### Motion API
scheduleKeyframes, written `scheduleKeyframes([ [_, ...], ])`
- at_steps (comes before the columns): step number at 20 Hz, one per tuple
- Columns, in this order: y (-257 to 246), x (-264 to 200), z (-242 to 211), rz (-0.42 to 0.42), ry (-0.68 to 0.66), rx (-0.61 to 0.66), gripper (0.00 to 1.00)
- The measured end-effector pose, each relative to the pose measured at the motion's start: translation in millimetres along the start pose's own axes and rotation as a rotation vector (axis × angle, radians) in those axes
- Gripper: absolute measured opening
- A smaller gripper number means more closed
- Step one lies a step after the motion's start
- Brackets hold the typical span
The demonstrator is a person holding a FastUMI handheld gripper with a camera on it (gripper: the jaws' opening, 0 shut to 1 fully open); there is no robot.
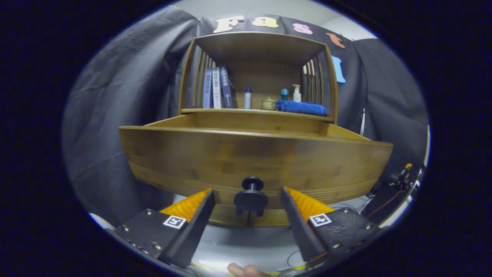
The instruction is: Pull open the drawer, take out the items inside it, and place them on the countertop above the cabinet.
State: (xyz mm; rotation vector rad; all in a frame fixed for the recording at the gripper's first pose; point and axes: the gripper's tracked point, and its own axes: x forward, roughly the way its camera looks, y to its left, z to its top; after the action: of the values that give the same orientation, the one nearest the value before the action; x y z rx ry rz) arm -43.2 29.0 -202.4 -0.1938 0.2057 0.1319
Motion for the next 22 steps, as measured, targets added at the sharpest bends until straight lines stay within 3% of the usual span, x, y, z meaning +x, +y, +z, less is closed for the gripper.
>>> scheduleKeyframes([
  [3,4.9,-4.9,27.5,0.035,-0.009,-0.004,0.99],
  [14,-35.0,15.4,138.9,-0.013,-0.002,0.037,0.99],
  [18,-39.1,44.1,143.4,-0.009,0.084,0.046,0.99],
  [22,-42.4,82.9,123.4,-0.009,0.271,0.084,0.99],
])
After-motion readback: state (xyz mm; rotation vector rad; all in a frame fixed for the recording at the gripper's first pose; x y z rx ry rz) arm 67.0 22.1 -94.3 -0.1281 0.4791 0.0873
